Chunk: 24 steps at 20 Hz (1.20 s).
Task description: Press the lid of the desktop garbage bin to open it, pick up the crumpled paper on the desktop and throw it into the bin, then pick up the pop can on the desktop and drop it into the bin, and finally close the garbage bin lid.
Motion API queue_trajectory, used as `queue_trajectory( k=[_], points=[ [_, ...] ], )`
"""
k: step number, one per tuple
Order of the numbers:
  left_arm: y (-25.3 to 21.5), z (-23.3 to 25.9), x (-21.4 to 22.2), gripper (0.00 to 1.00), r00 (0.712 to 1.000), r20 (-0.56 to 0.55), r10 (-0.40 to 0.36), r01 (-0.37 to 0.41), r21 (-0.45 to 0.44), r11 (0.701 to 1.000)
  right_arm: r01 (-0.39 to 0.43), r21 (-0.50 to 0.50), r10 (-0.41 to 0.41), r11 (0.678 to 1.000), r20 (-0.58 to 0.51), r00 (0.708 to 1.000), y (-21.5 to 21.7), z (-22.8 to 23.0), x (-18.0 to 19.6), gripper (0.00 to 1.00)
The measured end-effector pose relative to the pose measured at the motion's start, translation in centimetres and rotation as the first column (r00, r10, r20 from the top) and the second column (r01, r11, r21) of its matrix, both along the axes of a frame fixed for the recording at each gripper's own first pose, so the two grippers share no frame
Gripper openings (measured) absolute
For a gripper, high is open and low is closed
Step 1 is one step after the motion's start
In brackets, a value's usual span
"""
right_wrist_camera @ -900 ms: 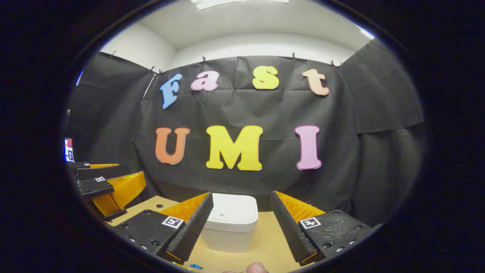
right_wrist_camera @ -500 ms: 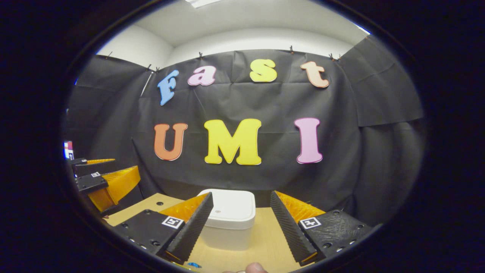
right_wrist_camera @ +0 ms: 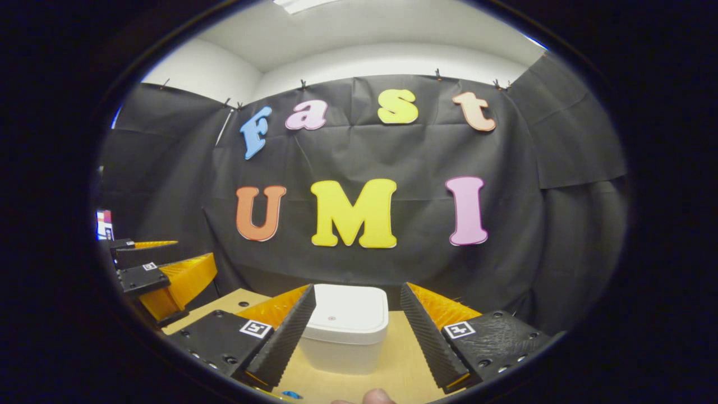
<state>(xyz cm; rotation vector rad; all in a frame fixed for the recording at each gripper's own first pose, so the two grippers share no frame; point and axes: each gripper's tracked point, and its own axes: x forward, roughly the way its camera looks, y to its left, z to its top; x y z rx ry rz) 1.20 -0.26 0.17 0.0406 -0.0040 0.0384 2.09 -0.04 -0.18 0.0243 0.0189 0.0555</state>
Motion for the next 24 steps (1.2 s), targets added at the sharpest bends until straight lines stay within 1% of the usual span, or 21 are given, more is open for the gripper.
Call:
queue_trajectory(
  k=[2,5,6,12,15,17,18,19,21,23,24],
  points=[
    [-0.3,0.1,0.1,0.97,1.000,0.006,-0.003,0.003,0.004,1.000,0.006,0.004,-0.006,1.000,-0.008,1.000,-0.3,-0.3,-0.1,0.95],
    [-0.6,0.1,0.1,0.97,1.000,0.005,-0.010,0.010,0.000,1.000,0.010,-0.017,-0.010,1.000,-0.002,1.000,-1.4,0.0,0.2,0.95],
    [-0.8,-0.1,0.2,0.97,1.000,0.002,-0.012,0.012,-0.003,1.000,0.016,-0.003,-0.016,1.000,-0.011,1.000,-1.8,-0.2,0.3,0.95],
    [-1.4,-0.3,0.2,0.97,1.000,-0.003,-0.022,0.022,0.001,1.000,0.016,0.006,-0.015,1.000,-0.055,0.998,-2.1,-1.2,0.4,0.95],
    [-1.6,-0.5,0.1,0.97,1.000,-0.002,-0.024,0.024,0.006,1.000,0.025,-0.003,-0.025,1.000,-0.085,0.996,-2.2,-2.0,0.6,0.95],
    [-1.7,-0.8,0.0,0.97,1.000,-0.007,-0.027,0.027,-0.006,1.000,0.011,-0.008,-0.011,1.000,-0.112,0.994,-2.2,-2.6,0.9,0.76],
    [-1.8,-0.9,0.1,0.97,1.000,-0.010,-0.026,0.026,-0.008,1.000,-0.001,-0.011,0.000,1.000,-0.124,0.992,-1.9,-2.9,1.1,0.69],
    [-1.7,-0.9,0.1,0.97,1.000,-0.013,-0.024,0.024,-0.008,1.000,-0.010,-0.017,0.007,1.000,-0.139,0.990,-1.6,-3.4,1.2,0.68],
    [-1.6,-0.9,-0.1,0.97,1.000,-0.011,-0.017,0.017,-0.006,1.000,-0.039,-0.022,0.035,0.999,-0.166,0.985,-1.0,-3.5,0.7,0.63],
    [-1.4,-0.9,-0.2,0.97,1.000,-0.011,-0.011,0.011,-0.006,1.000,-0.053,-0.026,0.047,0.998,-0.184,0.982,-0.5,-4.1,1.3,0.40],
    [-1.2,-1.0,-0.3,0.97,1.000,-0.015,-0.005,0.005,-0.004,1.000,-0.064,-0.028,0.057,0.998,-0.194,0.979,0.2,-4.6,1.8,0.36]
  ],
)
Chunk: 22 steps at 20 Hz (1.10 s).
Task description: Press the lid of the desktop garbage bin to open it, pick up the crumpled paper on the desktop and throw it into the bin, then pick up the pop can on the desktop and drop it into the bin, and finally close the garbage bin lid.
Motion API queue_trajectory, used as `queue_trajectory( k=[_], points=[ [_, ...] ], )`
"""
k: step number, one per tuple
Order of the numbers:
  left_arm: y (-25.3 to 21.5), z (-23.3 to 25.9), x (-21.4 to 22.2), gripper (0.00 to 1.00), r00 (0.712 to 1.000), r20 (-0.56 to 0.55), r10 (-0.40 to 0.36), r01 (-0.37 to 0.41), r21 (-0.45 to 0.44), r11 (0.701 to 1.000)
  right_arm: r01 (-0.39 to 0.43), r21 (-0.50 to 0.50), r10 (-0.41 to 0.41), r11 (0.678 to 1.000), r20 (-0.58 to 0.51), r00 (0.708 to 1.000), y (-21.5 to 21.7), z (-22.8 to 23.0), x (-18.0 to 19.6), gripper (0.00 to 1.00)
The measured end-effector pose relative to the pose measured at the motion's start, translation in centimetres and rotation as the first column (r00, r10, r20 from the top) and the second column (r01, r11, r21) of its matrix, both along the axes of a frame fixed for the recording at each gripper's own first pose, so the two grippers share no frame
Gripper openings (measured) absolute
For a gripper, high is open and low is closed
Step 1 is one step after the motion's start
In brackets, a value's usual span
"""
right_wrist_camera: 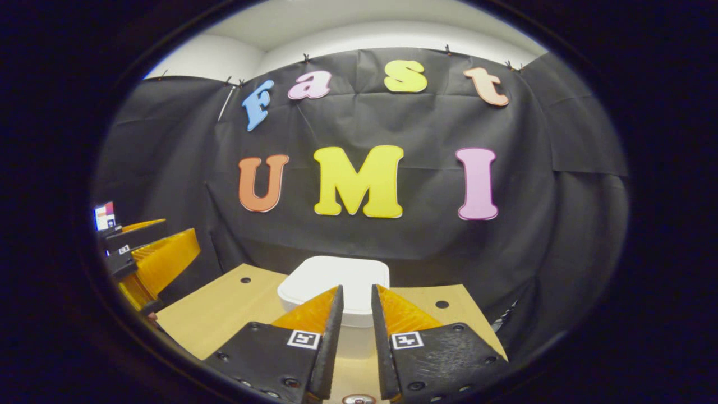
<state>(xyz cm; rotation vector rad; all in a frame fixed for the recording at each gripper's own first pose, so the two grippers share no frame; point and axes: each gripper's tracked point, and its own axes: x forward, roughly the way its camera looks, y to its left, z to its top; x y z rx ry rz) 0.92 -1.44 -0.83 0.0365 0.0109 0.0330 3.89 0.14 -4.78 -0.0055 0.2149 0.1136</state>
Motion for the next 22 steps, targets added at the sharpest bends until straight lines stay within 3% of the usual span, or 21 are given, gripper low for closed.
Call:
queue_trajectory(
  k=[1,2,3,8,15,22],
  points=[
    [0.2,0.0,-0.1,0.97,1.000,-0.003,0.006,-0.006,0.001,1.000,0.017,-0.009,-0.017,1.000,0.004,1.000,-0.2,-0.3,0.6,0.36],
    [0.3,0.0,-0.2,0.97,1.000,-0.003,0.010,-0.010,0.000,1.000,0.013,-0.003,-0.013,1.000,-0.005,1.000,0.0,-0.1,0.6,0.10],
    [0.5,-0.1,-0.2,0.97,1.000,-0.004,0.014,-0.014,0.000,1.000,0.002,0.000,-0.002,1.000,-0.014,1.000,0.4,-0.4,0.9,0.01],
    [1.4,-0.2,-0.6,0.97,0.999,-0.015,0.037,-0.037,-0.014,0.999,-0.062,0.020,0.063,0.998,-0.060,0.996,2.1,-1.3,2.2,0.00],
    [3.9,-0.6,-1.0,0.97,0.995,-0.029,0.097,-0.097,0.006,0.995,-0.100,-0.033,0.093,0.994,-0.171,0.981,3.5,-6.1,8.8,0.00],
    [5.1,-1.3,-1.0,0.97,0.989,-0.050,0.138,-0.138,0.001,0.990,-0.149,-0.057,0.130,0.987,-0.251,0.959,4.2,-9.2,10.6,0.00]
  ],
)
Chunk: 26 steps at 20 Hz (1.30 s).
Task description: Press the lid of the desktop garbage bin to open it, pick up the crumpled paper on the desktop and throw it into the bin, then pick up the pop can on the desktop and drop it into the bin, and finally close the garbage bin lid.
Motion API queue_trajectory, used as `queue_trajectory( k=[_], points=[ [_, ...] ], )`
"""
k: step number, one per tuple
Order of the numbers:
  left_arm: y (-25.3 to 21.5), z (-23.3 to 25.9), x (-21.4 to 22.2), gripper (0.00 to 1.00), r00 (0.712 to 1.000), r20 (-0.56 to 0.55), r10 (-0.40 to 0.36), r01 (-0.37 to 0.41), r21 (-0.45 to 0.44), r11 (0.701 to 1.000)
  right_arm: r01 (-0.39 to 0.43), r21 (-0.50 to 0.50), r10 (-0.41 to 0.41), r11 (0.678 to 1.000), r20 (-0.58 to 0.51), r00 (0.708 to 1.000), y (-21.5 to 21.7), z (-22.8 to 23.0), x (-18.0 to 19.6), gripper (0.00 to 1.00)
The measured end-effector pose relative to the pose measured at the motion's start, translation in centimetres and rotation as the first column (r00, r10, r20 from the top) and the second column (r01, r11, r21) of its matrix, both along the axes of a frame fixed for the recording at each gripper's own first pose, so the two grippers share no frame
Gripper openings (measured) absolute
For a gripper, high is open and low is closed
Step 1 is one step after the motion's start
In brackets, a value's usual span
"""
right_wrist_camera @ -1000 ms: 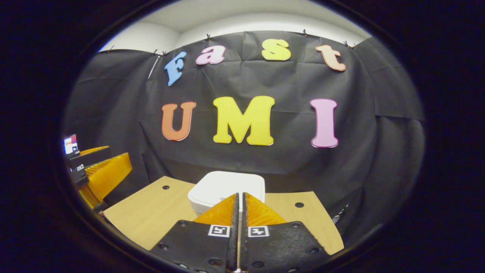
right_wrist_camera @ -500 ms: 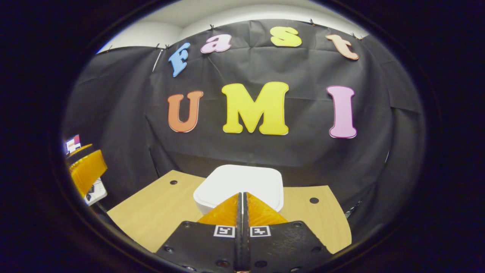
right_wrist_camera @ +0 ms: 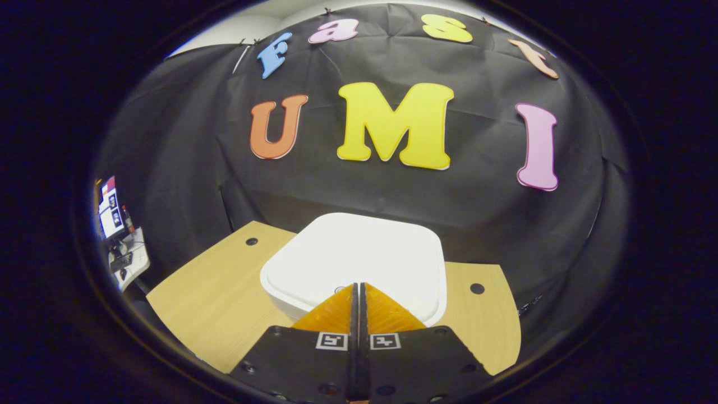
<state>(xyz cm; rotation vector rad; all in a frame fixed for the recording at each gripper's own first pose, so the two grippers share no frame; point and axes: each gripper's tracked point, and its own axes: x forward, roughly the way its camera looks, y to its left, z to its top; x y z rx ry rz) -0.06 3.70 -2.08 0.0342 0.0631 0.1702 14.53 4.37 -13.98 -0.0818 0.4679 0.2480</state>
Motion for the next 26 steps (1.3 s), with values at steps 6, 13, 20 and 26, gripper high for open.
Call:
queue_trajectory(
  k=[6,13,20,26],
  points=[
    [0.4,0.6,0.1,0.97,1.000,0.012,0.012,-0.012,-0.013,1.000,0.046,0.087,-0.043,0.995,-0.041,0.998,-0.5,0.9,-0.1,0.02],
    [-0.1,-0.3,-0.1,0.98,1.000,-0.010,-0.025,0.025,-0.048,0.999,0.017,0.095,-0.034,0.995,0.173,0.984,-1.4,7.7,-2.1,0.71],
    [-1.0,-1.4,-0.2,0.97,0.998,-0.012,-0.064,0.063,-0.051,0.997,0.038,0.127,-0.071,0.991,0.268,0.961,-2.4,9.6,-5.3,0.96],
    [-1.8,-3.3,-0.3,0.97,0.994,-0.052,-0.095,0.091,-0.068,0.993,0.086,0.135,-0.122,0.987,0.287,0.950,-3.5,9.5,-8.2,0.96]
  ],
)
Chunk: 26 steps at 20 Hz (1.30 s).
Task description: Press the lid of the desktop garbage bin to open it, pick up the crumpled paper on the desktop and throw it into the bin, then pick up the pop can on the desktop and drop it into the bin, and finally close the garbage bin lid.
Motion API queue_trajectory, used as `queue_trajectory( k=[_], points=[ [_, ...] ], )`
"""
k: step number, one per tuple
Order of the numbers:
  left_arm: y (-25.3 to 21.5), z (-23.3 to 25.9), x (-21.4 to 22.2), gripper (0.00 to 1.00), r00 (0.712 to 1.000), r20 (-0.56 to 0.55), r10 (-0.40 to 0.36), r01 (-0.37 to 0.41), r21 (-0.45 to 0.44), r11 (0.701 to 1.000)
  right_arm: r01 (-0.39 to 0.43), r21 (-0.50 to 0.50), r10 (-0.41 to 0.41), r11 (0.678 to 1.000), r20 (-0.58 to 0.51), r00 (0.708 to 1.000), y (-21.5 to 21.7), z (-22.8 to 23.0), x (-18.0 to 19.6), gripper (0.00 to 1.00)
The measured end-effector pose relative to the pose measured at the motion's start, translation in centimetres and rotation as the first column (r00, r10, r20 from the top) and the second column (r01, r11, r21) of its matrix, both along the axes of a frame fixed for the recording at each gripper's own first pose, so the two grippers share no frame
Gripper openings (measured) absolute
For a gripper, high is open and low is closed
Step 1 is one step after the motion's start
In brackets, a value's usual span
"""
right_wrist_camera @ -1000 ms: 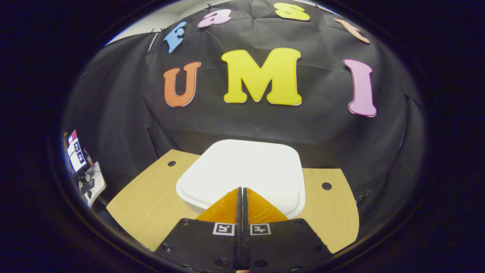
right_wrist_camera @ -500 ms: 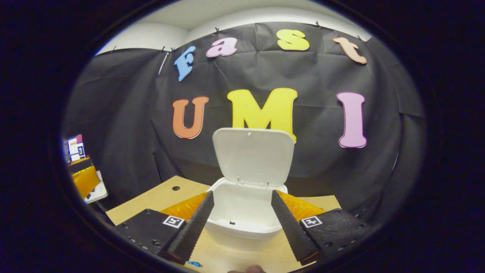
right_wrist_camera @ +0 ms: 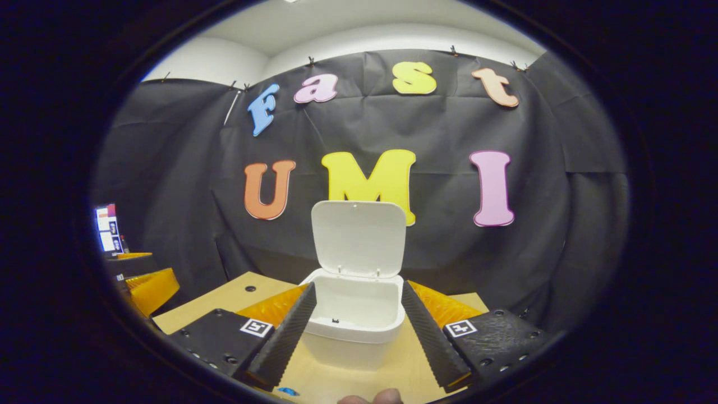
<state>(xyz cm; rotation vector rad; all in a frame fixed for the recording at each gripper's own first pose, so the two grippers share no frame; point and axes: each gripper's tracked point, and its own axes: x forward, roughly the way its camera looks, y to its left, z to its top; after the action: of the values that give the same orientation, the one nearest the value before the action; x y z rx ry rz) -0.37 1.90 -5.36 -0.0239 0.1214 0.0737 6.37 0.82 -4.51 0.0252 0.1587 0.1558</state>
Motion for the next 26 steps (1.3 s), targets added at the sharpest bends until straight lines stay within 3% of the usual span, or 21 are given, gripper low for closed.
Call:
queue_trajectory(
  k=[8,17,20,26],
  points=[
    [-1.5,-5.2,-1.1,0.98,0.992,-0.123,-0.039,0.039,-0.001,0.999,0.031,0.003,-0.030,1.000,-0.049,0.998,-1.4,-2.3,-2.6,0.96],
    [-3.4,-12.1,-3.0,0.98,0.950,-0.305,-0.063,0.050,-0.051,0.997,0.058,-0.020,-0.060,0.998,-0.130,0.990,-3.8,-5.9,-4.0,0.96],
    [-4.4,-15.4,-4.0,0.98,0.922,-0.379,-0.080,0.060,-0.065,0.996,0.080,-0.026,-0.083,0.996,-0.162,0.983,-4.9,-7.2,-4.7,0.96],
    [-5.9,-22.4,-5.8,0.99,0.832,-0.543,-0.117,0.026,-0.172,0.985,0.099,-0.058,-0.109,0.993,-0.214,0.971,-6.2,-9.3,-6.2,0.96]
  ],
)
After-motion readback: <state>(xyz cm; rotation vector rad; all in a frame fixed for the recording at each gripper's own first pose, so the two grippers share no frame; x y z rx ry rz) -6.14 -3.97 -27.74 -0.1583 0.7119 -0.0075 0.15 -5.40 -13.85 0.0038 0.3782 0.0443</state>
